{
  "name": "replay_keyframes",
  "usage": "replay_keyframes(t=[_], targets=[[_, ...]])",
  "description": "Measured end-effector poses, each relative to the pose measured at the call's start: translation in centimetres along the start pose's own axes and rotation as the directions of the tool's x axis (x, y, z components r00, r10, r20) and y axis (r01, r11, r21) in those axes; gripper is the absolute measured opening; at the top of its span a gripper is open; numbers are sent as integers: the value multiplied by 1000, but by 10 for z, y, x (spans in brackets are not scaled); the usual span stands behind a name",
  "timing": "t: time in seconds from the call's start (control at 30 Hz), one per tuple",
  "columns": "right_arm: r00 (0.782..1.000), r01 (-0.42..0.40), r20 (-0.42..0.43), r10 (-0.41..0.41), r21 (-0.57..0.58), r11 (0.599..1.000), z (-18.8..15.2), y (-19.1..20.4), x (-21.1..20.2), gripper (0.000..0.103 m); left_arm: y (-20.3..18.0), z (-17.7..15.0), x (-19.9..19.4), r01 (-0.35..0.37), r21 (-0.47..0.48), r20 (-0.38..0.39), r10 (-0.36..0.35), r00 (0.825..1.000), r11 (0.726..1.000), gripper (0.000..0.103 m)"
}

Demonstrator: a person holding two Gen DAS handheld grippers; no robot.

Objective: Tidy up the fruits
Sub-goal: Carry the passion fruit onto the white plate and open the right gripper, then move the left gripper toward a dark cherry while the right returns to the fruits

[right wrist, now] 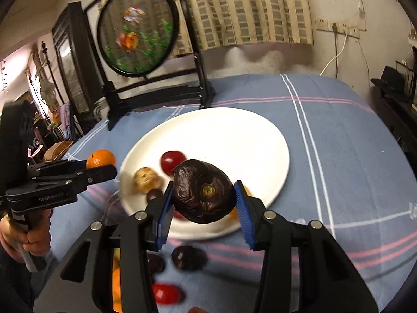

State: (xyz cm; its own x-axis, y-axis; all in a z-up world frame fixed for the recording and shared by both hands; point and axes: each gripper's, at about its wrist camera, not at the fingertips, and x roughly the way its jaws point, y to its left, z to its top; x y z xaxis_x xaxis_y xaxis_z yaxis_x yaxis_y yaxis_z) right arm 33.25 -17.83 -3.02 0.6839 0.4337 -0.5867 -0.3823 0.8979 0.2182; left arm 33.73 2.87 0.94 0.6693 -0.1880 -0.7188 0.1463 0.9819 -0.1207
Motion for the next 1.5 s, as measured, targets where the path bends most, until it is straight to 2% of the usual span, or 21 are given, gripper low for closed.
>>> replay_keyframes(t=[0.13, 0.2, 0.23, 0.27, 0.3, 0.47, 0.57, 0.67, 0.73, 0.83, 0.93, 1.3, 1.5], targets=[[1000, -17, -12, 17, 3, 1000, 8, -3, 16, 45, -3, 15, 25, -17, 0, -15, 17, 1000, 1000, 45], [1000, -13, -1, 13, -1, 1000, 12, -4, 18, 50, -3, 20, 34, -43, -13, -23, 43, 999, 999, 48], [1000, -11, -3, 12, 0, 1000, 13, -3, 17, 53, -3, 21, 34, -48, -22, -24, 48, 999, 999, 63], [1000, -8, -5, 8, 1, 1000, 14, -3, 14, 61, -3, 21, 29, -55, -28, -6, 55, 998, 998, 74], [1000, -4, 0, 4, -2, 1000, 14, -2, 8, 64, -5, 20, 20, -64, -25, 20, 65, 998, 998, 76], [999, -35, 19, 36, -48, 998, 1, 12, -27, 65, -11, -6, -31, -96, 20, 93, 94, 991, 995, 92], [997, -77, -6, 76, -76, 994, -25, 23, -46, 65, -13, -34, -51, -111, 48, 88, 107, 990, 993, 94], [993, -116, -41, 112, -92, 989, -46, 32, -55, 65, -8, -66, -61, -92, 39, 66, 89, 994, 995, 95], [989, -140, -64, 133, -116, 983, -61, 41, -61, 65, -5, -86, -65, -104, 36, 44, 103, 994, 994, 95], [984, -164, -93, 151, -162, 973, -78, 55, -69, 65, 1, -105, -72, -103, 12, 21, 103, 994, 995, 95], [981, -175, -120, 154, -194, 965, -89, 67, -71, 65, 8, -115, -79, -71, -16, 14, 71, 997, 997, 95], [969, -174, -217, 118, -262, 949, -106, 80, -56, 64, 17, -137, -86, -69, -46, -1, 69, 998, 997, 95], [966, -167, -240, 101, -273, 947, -112, 82, -50, 53, 16, -137, -89, -67, -41, 8, 67, 998, 997, 95]])
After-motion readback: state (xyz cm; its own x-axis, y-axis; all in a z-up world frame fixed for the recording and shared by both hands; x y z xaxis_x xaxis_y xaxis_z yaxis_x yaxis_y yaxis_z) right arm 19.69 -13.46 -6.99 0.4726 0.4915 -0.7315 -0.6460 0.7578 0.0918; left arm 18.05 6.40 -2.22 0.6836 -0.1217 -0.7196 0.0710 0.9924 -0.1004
